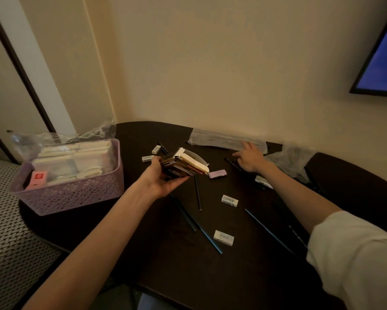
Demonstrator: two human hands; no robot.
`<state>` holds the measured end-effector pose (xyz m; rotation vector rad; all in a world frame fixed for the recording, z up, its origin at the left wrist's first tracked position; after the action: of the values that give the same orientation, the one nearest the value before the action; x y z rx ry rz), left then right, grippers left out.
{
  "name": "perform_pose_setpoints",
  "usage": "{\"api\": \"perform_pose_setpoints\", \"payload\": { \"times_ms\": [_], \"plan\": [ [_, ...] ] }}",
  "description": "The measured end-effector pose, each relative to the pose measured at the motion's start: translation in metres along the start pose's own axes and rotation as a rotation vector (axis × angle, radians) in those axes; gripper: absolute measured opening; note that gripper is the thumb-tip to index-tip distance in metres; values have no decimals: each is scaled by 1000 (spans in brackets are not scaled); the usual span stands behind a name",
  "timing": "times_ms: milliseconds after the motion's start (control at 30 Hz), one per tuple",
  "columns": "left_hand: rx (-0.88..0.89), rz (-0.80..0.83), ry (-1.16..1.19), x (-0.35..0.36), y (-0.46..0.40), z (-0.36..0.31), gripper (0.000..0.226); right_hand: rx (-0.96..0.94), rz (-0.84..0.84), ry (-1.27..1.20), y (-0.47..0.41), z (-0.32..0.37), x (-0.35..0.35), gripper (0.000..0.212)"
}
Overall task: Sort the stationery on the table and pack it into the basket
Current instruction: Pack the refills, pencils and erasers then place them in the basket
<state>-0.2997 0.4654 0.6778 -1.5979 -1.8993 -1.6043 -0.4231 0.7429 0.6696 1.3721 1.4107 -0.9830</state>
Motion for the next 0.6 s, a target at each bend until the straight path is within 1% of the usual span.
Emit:
{"api": "perform_pose_setpoints", "payload": {
  "times_ms": [133, 200, 267, 333, 400, 467, 600],
  "plan": [
    [-5, 5, 33, 7, -16, -4, 47, -1, 106, 39, -25, -3, 9, 41],
    [-15, 4, 49, 9, -23, -6, 48, 15, 117, 2, -34, -7, 5, 38],
    [-22, 5, 61, 10, -28, -8, 48, 43, 49, -167, -44, -14, -13, 37],
    [-33, 9, 68, 10, -31, -9, 47, 81, -117, -329, -53, -25, -44, 43],
    [-46, 20, 71, 10, -33, -8, 45, 87, -232, -424, -56, -35, -72, 45],
    [-53, 29, 72, 10, -33, -8, 43, 50, -272, -449, -56, -37, -88, 44],
    [-54, 28, 86, 11, -32, -7, 40, -27, -311, -403, -45, -23, -100, 44]
  ]
}}
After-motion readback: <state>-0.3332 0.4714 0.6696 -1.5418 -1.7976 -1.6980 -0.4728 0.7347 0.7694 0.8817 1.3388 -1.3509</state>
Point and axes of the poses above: each hand's wrist, its own y-axis away from the middle knuckle, its own x-axis out of the palm, z = x × y, the point moved 8 cm from there along -y, towards the middle knuckle, and after that the axes turned 15 degrees about y, right-handed, at the moved point
